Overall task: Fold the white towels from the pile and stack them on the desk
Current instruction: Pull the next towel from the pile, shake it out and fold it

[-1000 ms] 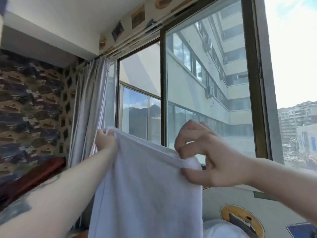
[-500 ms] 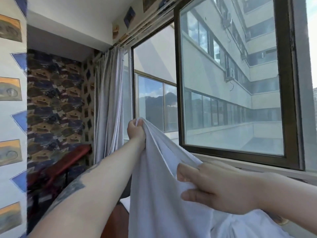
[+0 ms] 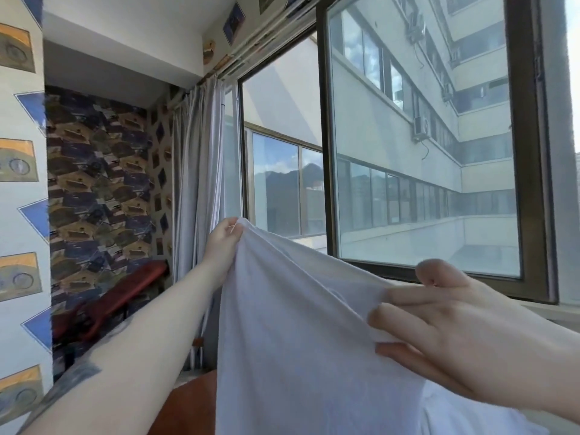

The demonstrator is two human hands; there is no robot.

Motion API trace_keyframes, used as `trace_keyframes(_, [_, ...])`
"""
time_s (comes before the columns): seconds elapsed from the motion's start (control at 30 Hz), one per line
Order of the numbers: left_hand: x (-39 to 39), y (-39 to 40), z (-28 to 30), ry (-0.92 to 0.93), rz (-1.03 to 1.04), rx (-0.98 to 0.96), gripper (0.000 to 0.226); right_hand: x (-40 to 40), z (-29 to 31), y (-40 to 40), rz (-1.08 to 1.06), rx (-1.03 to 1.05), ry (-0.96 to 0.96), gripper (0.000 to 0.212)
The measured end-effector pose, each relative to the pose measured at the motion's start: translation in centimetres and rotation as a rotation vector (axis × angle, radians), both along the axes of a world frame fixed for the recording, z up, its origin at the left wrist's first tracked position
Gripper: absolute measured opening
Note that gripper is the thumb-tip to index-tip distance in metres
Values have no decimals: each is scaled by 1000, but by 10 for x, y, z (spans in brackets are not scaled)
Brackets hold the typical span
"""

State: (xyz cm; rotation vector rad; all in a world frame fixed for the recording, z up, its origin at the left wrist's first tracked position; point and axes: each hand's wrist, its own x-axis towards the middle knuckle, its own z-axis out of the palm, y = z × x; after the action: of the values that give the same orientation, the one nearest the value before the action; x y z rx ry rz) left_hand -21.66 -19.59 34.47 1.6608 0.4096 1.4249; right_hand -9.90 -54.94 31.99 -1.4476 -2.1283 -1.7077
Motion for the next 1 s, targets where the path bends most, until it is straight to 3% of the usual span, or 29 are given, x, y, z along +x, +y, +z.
trace_keyframes(0.2, [-17, -5, -13, 220, 173, 349, 28, 65, 0, 2, -219, -100, 476, 32])
trace_keyframes(0.33, [-13, -19, -18, 328, 101, 485, 42, 106, 1, 14, -583, -263, 446, 29])
trace_keyframes(0.47, [-9, -29, -13, 386, 33, 554, 76, 115, 1, 18, -758, -448, 381, 26])
trace_keyframes(0.53, [-8, -29, -13, 389, 49, 551, 62, 114, 5, 17, -775, -493, 491, 36])
trace_keyframes(0.6, [-8, -28, -13, 373, 52, 559, 48, 118, 12, 15, -724, -517, 720, 38])
trace_keyframes(0.83, [-10, -36, -18, 344, 42, 586, 22, 148, 19, 19, -332, -109, 1084, 49])
trace_keyframes(0.93, [-13, -37, -27, 384, 19, 568, 29, 159, 19, 14, -392, 61, 891, 52])
trace_keyframes(1.0, [-13, -36, -31, 421, 11, 542, 32, 164, 16, 13, -471, 59, 786, 68])
